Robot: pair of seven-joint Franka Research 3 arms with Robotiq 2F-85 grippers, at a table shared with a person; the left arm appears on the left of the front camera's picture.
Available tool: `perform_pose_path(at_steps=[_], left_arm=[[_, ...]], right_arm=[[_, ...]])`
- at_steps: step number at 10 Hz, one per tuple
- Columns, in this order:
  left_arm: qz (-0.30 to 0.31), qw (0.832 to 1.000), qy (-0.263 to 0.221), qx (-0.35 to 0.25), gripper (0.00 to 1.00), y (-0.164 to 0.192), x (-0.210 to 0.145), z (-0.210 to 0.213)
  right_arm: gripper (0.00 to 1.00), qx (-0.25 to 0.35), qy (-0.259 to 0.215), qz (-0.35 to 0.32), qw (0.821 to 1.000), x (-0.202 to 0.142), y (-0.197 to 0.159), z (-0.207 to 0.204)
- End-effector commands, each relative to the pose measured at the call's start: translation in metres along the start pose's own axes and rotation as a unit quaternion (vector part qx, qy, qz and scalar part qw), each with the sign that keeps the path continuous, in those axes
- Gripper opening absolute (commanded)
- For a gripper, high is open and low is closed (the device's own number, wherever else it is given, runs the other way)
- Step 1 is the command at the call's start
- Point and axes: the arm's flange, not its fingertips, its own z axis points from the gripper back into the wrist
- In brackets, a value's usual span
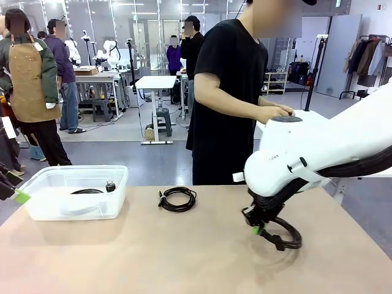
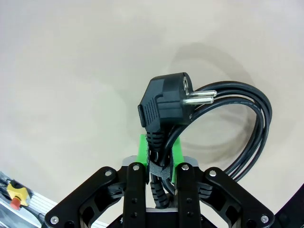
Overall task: Organize and store the cables.
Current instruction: Place the Power Cable into the Organizing box.
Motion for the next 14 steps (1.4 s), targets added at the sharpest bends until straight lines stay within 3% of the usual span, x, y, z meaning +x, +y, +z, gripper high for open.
perform_pose_path(at_steps=[1,4,7,9,11,14], left_arm=[[-0.006,1.0,-0.008,0.002,1.0,0.003,0.0,-0.001],[-0.006,1.0,-0.008,0.002,1.0,0.003,0.0,-0.001],[-0.006,1.0,-0.008,0.002,1.0,0.003,0.0,-0.001],[-0.006,1.0,-0.008,0.002,1.0,0.003,0.0,-0.001],[-0.006,1.0,-0.008,0.002,1.0,0.003,0.0,-0.001],[-0.006,1.0,-0.008,0.002,1.0,0.003,0.0,-0.001]], right_arm=[[0.22,-0.017,-0.004,-0.006,1.0,0.012,0.042,0.014],[0.22,-0.033,0.007,0.042,0.999,0.039,0.117,0.001],[0.22,-0.005,0.009,0.064,0.998,0.063,0.184,-0.016],[0.22,0.006,-0.017,0.063,0.998,0.075,0.225,-0.029],[0.22,0.035,-0.006,0.071,0.997,0.081,0.246,-0.042],[0.22,0.06,0.016,0.077,0.995,0.076,0.25,-0.048]])
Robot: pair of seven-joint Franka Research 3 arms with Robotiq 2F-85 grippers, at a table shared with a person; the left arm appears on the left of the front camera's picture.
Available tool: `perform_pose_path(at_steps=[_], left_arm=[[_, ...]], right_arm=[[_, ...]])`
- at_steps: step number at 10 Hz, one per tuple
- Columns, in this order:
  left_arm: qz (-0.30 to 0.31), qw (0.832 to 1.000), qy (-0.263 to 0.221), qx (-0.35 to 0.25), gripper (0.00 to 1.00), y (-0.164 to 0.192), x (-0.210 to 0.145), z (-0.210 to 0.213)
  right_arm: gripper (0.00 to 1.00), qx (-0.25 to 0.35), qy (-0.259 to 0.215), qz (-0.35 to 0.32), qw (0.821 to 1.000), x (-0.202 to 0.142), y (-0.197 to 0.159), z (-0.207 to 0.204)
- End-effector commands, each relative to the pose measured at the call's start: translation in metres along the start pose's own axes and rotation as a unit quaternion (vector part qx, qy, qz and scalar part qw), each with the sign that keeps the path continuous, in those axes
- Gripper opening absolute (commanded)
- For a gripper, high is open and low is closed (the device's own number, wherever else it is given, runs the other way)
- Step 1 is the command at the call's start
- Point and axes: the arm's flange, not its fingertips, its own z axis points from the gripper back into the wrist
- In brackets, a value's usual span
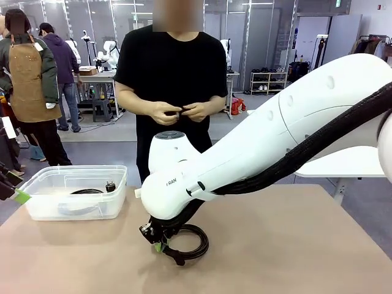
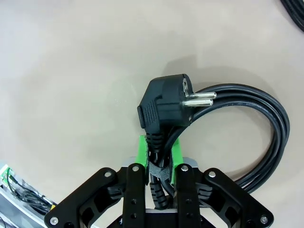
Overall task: Organize and store the cables.
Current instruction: Place the Power Cable into the Organizing box.
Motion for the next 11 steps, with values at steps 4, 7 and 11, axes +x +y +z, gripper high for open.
perform_pose_path(at_steps=[4,7,11], left_arm=[[-0.006,1.0,-0.008,0.001,1.0,0.003,0.0,-0.001],[-0.006,1.0,-0.008,0.001,1.0,0.003,0.0,-0.001],[-0.006,1.0,-0.008,0.001,1.0,0.003,0.0,-0.001]], right_arm=[[0.72,0.033,-0.017,-0.008,0.999,-0.005,-0.003,0.004],[1.0,0.034,-0.028,-0.001,0.999,-0.013,-0.011,0.019],[1.0,0.082,-0.065,0.044,0.994,-0.042,-0.046,0.076]])
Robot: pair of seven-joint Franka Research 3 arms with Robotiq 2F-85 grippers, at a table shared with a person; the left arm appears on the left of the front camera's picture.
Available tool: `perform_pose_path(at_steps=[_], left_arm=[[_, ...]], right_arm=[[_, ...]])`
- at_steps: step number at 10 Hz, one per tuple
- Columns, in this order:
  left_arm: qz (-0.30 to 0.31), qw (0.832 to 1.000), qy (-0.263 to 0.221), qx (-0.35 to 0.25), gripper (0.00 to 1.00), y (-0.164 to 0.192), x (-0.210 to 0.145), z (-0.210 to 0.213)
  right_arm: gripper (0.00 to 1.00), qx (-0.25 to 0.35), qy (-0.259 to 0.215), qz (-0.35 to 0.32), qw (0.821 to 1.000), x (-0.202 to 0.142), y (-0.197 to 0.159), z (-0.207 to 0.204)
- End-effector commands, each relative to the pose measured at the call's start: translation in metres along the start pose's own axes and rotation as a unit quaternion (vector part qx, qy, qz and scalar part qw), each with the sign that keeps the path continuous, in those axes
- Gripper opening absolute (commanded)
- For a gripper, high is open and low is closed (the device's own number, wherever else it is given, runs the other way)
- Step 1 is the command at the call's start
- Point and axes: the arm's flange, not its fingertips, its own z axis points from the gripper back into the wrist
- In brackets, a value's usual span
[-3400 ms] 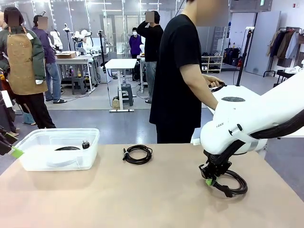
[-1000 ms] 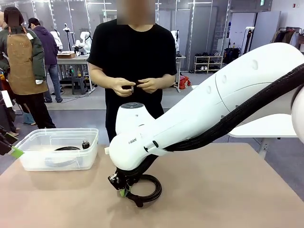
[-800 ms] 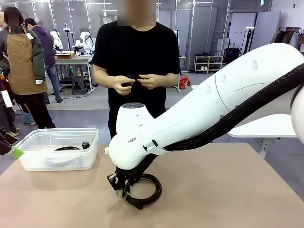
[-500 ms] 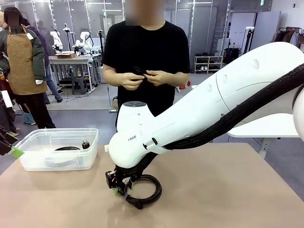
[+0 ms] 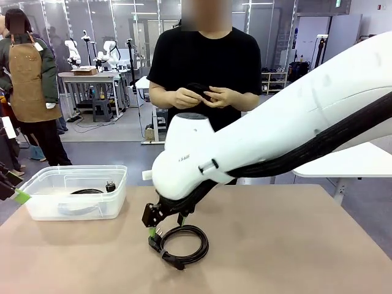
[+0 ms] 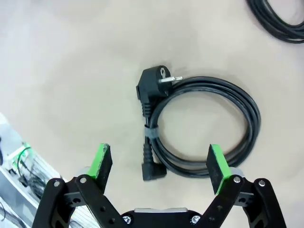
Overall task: Organize and store the cables.
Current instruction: Place the Power Cable into the Organizing box.
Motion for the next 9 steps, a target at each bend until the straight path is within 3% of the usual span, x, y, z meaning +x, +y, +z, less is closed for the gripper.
perform_pose_path(at_steps=[1,6,7,9], left_arm=[[-0.006,1.0,-0.008,0.001,1.0,0.003,0.0,-0.001],[-0.006,1.0,-0.008,0.001,1.0,0.003,0.0,-0.001],[-0.006,1.0,-0.008,0.001,1.0,0.003,0.0,-0.001],[-0.006,1.0,-0.008,0.001,1.0,0.003,0.0,-0.001]], right_arm=[[1.0,0.047,-0.031,0.035,0.998,-0.036,-0.028,0.034],[1.0,0.049,-0.101,0.085,0.99,-0.13,-0.108,0.115],[1.0,0.057,-0.14,0.082,0.985,-0.157,-0.127,0.128],[1.0,0.036,-0.143,0.061,0.987,-0.203,-0.171,0.146]])
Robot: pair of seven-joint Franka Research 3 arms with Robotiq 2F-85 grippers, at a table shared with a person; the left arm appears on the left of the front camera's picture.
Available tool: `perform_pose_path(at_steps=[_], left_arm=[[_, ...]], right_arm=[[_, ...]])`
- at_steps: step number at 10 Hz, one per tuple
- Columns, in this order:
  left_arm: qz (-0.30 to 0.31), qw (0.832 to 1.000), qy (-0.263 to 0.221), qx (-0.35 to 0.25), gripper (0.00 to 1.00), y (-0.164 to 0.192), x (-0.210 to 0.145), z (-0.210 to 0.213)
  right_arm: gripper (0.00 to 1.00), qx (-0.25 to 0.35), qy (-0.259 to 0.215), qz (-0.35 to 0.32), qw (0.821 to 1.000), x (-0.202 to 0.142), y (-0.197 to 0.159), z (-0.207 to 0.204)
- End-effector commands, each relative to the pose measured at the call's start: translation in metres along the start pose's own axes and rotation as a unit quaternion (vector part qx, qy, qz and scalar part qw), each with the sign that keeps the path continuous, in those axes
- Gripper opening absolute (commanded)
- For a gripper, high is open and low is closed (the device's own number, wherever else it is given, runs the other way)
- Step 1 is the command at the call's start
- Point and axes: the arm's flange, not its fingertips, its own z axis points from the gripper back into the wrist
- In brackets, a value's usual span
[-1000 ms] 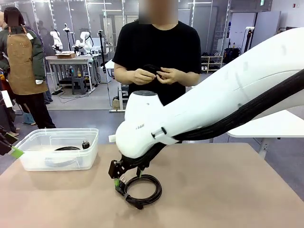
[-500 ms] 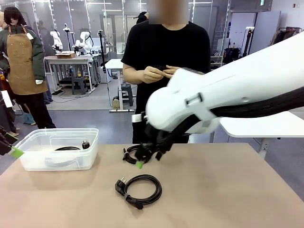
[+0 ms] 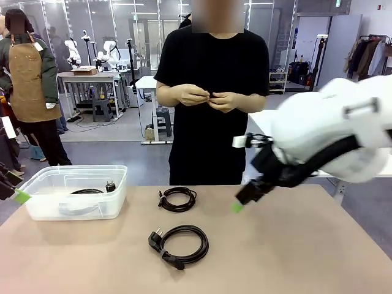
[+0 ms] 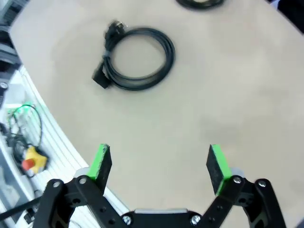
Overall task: Organize and store the cables.
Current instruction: Place the Power Cable into the Organizing box.
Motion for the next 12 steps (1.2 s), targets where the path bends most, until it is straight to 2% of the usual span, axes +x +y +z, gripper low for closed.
perform_pose_path(at_steps=[1,2,3,5,6,8,9,12], left_arm=[[-0.006,1.0,-0.008,0.001,1.0,0.003,0.0,-0.001],[-0.006,1.0,-0.008,0.001,1.0,0.003,0.0,-0.001],[-0.006,1.0,-0.008,0.001,1.0,0.003,0.0,-0.001],[-0.006,1.0,-0.008,0.001,1.0,0.003,0.0,-0.001],[0.0,1.0,0.0,0.0,1.0,0.0,0.0,0.0],[0.053,0.998,0.032,-0.002,1.0,-0.023,0.024,-0.005],[0.082,0.995,0.051,0.009,1.0,-0.037,0.04,-0.011],[0.104,0.993,0.051,0.006,1.0,-0.089,0.087,-0.036]], right_arm=[[1.0,-0.005,-0.005,-0.002,1.0,-0.044,-0.03,0.025],[1.0,-0.028,0.006,0.032,0.999,-0.066,-0.041,0.037],[1.0,-0.041,-0.002,0.045,0.998,-0.09,-0.047,0.051],[1.0,-0.019,-0.018,0.073,0.997,-0.13,-0.061,0.067],[1.0,-0.01,-0.041,0.1,0.994,-0.147,-0.066,0.071],[1.0,0.011,-0.089,0.157,0.983,-0.185,-0.063,0.079],[1.0,0.02,-0.101,0.16,0.982,-0.202,-0.062,0.082],[1.0,0.029,-0.13,0.137,0.982,-0.235,-0.063,0.079]])
